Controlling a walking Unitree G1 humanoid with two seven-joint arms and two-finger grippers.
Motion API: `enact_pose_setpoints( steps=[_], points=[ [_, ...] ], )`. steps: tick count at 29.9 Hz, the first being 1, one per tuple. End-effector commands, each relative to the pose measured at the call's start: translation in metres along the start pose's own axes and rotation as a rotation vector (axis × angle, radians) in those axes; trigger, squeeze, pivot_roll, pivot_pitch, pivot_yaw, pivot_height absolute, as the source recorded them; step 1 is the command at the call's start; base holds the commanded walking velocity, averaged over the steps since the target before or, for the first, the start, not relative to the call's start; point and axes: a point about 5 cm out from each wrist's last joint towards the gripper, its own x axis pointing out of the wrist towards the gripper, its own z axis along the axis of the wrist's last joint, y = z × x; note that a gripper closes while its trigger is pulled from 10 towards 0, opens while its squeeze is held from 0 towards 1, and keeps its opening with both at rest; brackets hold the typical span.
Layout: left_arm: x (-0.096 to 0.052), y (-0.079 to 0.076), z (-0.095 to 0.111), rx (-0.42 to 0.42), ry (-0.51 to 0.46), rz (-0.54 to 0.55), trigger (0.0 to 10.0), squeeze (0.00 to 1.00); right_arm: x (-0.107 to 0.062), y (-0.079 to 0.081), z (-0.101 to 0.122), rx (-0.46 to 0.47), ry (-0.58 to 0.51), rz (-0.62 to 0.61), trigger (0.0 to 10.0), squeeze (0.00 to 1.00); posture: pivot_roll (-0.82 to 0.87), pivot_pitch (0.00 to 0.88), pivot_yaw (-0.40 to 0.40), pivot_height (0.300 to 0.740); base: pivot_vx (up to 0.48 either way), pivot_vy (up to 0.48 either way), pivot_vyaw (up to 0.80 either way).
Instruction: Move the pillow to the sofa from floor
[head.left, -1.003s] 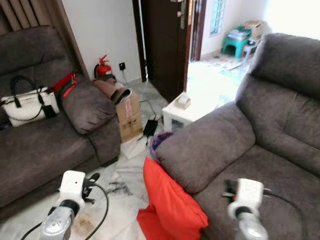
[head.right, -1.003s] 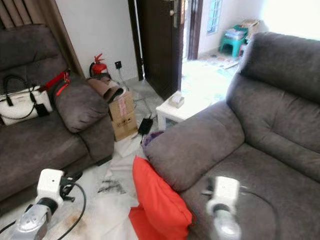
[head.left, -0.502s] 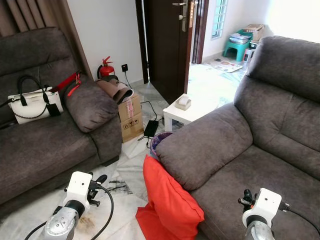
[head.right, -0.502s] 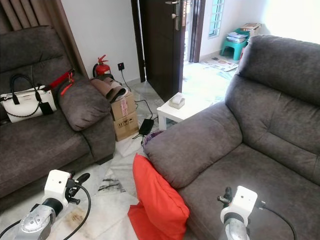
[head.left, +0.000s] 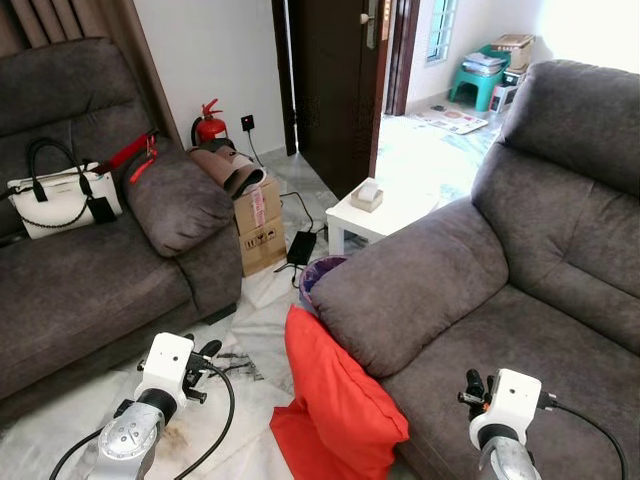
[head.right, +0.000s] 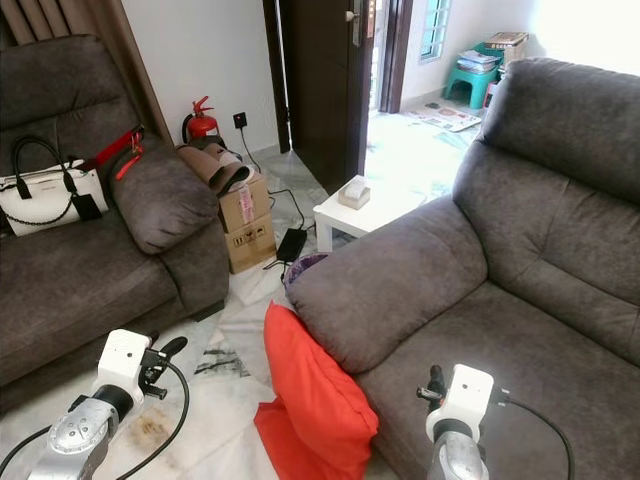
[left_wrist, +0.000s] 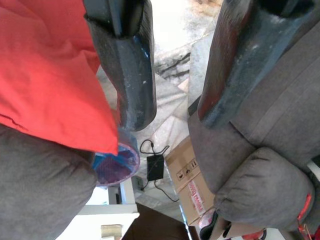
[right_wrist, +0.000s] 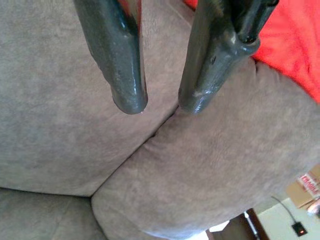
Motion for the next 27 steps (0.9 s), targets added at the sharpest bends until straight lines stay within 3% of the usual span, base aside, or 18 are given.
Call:
enact_pose_setpoints(
  steps=[1,27],
  points=[
    [-0.0024,0.0013,-0.0019,0.000,0.004,0.007,10.0,0.00,0.0003,0.0055,0.0016,0.000,-0.012,0.024,10.0,0.00,0.02,0.000,0.065,0.665,0.000,0.000,0.00],
    [-0.0070,0.0012,-0.0060,-0.037,0.011,0.055,10.0,0.00,0.0023,0.0109,0.0000,-0.017,0.027,0.081,10.0,0.00,0.02,0.000,0.041,0.665,0.000,0.000,0.00]
  ],
)
